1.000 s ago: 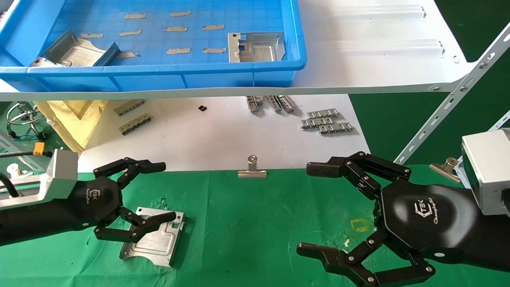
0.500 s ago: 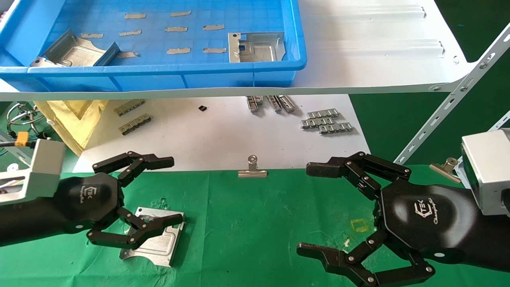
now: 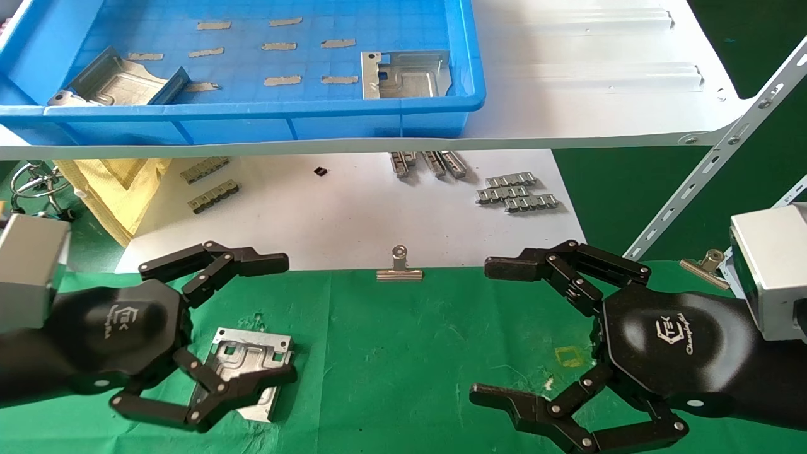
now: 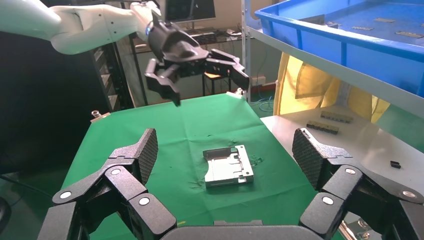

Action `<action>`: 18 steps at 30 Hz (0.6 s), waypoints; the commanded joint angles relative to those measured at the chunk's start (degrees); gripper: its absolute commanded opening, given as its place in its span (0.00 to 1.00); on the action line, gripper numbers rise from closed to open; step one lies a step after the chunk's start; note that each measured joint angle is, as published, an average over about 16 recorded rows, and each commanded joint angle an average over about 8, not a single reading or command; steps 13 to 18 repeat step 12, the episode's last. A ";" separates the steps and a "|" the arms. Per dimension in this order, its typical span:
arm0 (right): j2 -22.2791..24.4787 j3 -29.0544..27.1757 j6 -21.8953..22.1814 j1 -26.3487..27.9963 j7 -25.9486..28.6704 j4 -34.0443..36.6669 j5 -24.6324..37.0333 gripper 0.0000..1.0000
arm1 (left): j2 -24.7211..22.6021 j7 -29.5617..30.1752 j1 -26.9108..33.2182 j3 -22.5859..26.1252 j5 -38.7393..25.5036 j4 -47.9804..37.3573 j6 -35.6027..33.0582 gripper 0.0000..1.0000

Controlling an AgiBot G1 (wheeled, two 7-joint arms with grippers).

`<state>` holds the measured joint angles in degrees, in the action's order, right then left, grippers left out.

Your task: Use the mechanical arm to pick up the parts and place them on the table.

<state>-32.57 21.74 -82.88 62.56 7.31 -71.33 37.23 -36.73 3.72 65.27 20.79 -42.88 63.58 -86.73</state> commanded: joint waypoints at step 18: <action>0.00 0.00 0.01 0.00 0.00 0.01 0.00 1.00 | 1.78 7.26 -3.89 -4.99 1.09 10.51 1.04 1.00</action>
